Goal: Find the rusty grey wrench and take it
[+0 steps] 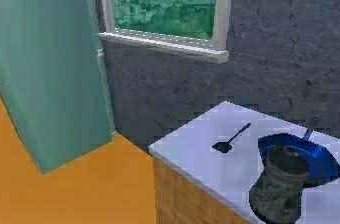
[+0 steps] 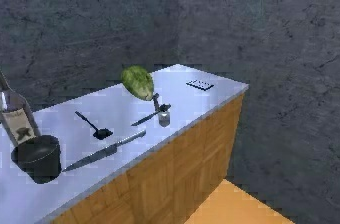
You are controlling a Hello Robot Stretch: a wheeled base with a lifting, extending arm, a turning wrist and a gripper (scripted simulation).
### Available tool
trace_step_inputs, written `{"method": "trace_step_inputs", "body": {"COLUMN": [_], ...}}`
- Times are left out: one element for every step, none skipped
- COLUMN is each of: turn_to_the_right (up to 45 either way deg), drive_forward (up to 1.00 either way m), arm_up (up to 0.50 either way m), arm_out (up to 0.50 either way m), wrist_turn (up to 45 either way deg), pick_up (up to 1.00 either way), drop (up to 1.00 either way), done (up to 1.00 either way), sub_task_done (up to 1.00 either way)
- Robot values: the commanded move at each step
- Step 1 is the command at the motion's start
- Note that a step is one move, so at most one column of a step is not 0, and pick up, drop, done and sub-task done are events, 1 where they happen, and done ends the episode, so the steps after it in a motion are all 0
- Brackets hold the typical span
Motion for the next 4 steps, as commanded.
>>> {"method": "trace_step_inputs", "body": {"turn_to_the_right": [45.0, 45.0, 12.0, 0.0], "drive_forward": [0.0, 0.0, 0.0, 0.4], "arm_up": [0.0, 0.0, 0.0, 0.0], "arm_out": [0.0, 0.0, 0.0, 0.0], "wrist_turn": [0.0, 0.0, 0.0, 0.0], "pick_up": [0.0, 0.0, 0.0, 0.0], "drop": [0.0, 0.0, 0.0, 0.0], "done": [0.0, 0.0, 0.0, 0.0], "sub_task_done": [0.0, 0.0, 0.0, 0.0]}}
